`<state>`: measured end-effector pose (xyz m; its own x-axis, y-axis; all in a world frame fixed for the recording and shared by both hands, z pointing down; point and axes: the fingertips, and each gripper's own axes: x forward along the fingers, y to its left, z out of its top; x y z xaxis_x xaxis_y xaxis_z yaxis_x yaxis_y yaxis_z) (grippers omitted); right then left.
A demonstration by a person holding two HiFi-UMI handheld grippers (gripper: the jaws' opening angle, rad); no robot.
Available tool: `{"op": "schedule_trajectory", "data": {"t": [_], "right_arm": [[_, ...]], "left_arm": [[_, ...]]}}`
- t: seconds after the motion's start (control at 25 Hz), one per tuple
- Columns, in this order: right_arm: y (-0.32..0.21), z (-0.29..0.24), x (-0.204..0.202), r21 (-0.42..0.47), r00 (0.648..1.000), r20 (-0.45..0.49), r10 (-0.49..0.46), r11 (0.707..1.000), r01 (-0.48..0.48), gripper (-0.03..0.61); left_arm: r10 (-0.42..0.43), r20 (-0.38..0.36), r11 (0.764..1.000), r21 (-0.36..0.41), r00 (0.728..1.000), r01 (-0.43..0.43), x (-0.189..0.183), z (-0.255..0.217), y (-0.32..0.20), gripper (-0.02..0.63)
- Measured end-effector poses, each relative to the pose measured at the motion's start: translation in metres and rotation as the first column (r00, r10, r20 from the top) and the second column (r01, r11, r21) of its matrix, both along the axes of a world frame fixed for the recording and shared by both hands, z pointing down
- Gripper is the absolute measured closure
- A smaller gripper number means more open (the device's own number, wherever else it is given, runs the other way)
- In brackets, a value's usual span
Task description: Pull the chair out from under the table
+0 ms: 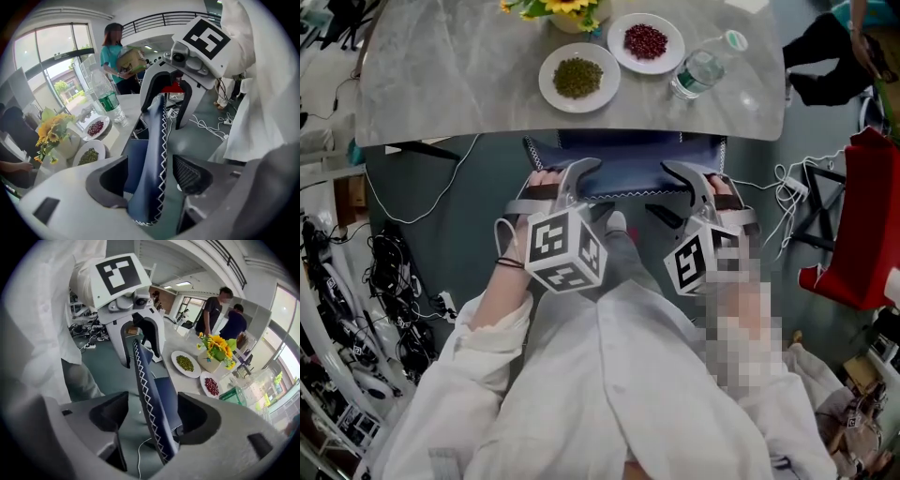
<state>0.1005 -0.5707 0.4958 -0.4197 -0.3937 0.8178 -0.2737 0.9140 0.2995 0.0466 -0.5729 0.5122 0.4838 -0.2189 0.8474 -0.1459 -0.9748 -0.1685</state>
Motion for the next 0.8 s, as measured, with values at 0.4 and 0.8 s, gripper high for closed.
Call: {"op": "schedule_trajectory", "data": {"t": [0.4, 0.8], "right_arm": [[-0.010, 0.030, 0.002, -0.031, 0.982, -0.148, -0.120, 0.993, 0.117, 0.293], [-0.013, 0.044, 0.003, -0.070, 0.975, -0.172, -0.141, 0.989, 0.131, 0.361]], "left_arm": [[0.069, 0.071, 0.997, -0.029, 0.995, -0.067, 0.000, 0.020, -0.003, 0.325], [0.125, 0.079, 0.992, -0.046, 0.989, -0.121, 0.005, 0.032, 0.005, 0.462]]}}
